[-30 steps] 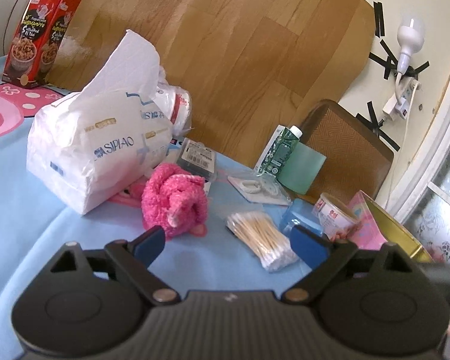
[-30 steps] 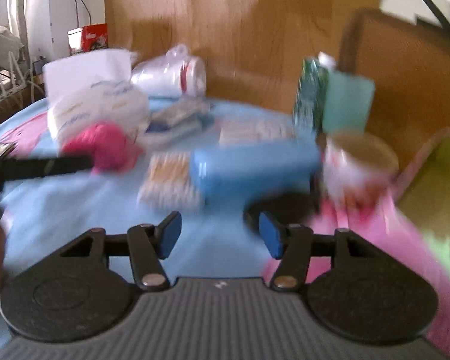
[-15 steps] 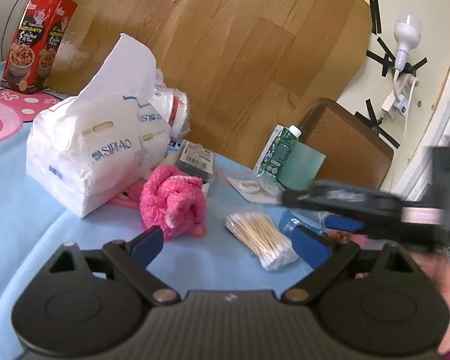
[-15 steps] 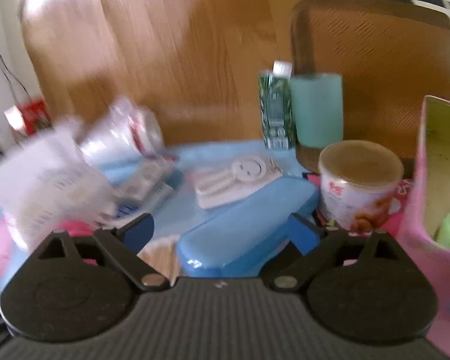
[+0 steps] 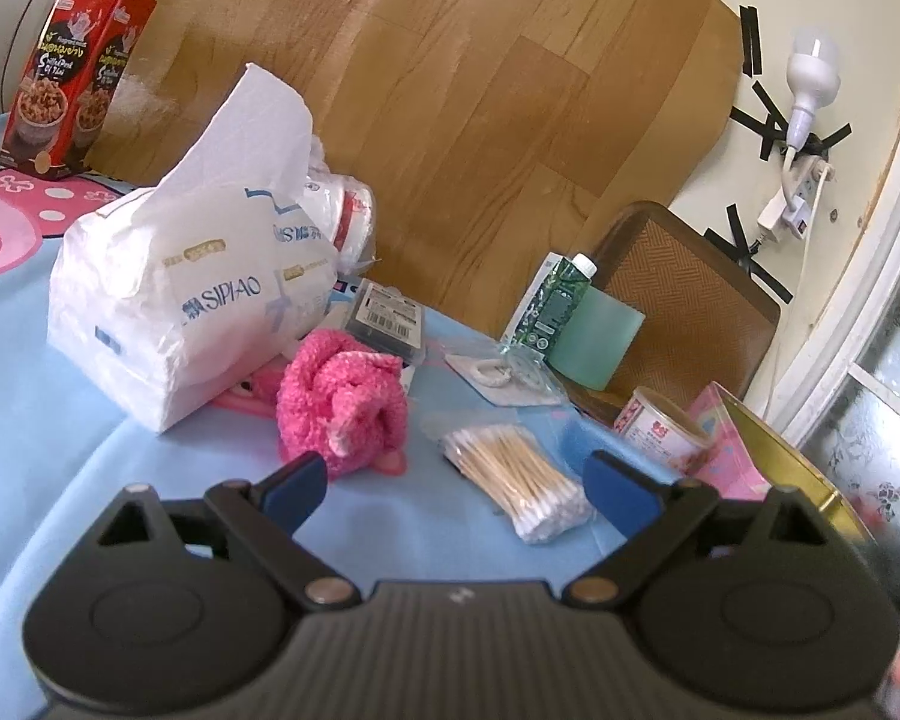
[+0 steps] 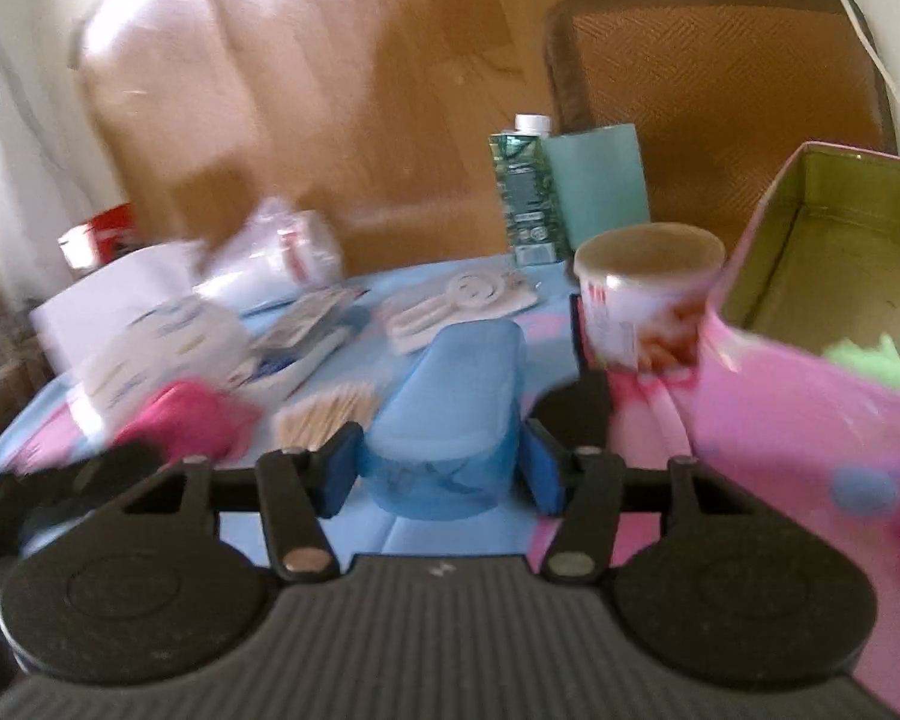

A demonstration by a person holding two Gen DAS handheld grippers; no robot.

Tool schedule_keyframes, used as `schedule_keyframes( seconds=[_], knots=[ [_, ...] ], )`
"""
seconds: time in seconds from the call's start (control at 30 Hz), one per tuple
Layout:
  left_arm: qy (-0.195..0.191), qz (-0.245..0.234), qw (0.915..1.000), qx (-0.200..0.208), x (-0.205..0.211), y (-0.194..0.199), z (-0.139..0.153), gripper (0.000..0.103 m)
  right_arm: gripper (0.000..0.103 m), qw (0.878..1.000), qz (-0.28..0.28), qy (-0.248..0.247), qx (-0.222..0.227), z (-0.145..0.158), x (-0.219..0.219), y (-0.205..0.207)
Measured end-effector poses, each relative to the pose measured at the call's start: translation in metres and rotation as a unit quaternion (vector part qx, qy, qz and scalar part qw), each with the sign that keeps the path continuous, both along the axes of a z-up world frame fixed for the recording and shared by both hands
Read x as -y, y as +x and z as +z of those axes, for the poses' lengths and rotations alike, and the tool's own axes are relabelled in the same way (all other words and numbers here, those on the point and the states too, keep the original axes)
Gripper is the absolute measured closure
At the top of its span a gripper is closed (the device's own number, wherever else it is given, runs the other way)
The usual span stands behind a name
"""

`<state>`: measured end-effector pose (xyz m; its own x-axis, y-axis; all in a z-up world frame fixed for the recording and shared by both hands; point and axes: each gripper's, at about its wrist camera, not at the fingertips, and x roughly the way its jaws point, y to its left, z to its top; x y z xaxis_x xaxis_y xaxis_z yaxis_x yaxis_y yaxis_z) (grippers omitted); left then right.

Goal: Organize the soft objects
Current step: 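Grasp the blue plastic case at its end with the right gripper, then carry the blue case into the pink tin and release it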

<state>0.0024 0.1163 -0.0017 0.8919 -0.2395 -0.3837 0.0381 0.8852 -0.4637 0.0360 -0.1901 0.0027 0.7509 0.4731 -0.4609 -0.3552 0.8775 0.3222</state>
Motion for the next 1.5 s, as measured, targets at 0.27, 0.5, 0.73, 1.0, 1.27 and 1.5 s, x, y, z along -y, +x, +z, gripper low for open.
schedule_keyframes(
  seconds=[0.27,0.5,0.73,1.0,1.27,1.5],
  knots=[
    [-0.038,-0.093,0.9946,-0.027,0.016,0.004,0.004,0.010,0.038,0.989,0.097,-0.103,0.036,-0.025,-0.008,-0.091],
    [0.005,-0.174,0.9812,-0.084,0.080,-0.003,0.014,0.022,0.029,0.988,0.096,-0.113,0.052,-0.030,-0.012,-0.089],
    [-0.025,-0.191,0.9740,-0.118,0.104,0.010,0.010,0.041,0.047,0.990,0.078,-0.093,0.074,-0.032,0.008,-0.097],
    [0.030,-0.259,0.9651,-0.018,0.188,0.029,0.070,0.041,0.047,0.979,-0.045,-0.066,0.187,-0.006,0.059,-0.104],
    [0.047,-0.325,0.9446,0.004,0.290,0.066,0.076,0.041,0.047,0.961,-0.171,-0.086,0.197,-0.001,0.114,-0.075],
    [0.070,-0.331,0.9411,0.002,0.339,0.076,0.069,0.036,0.046,0.944,-0.252,-0.120,0.177,-0.011,0.140,-0.055]
  ],
)
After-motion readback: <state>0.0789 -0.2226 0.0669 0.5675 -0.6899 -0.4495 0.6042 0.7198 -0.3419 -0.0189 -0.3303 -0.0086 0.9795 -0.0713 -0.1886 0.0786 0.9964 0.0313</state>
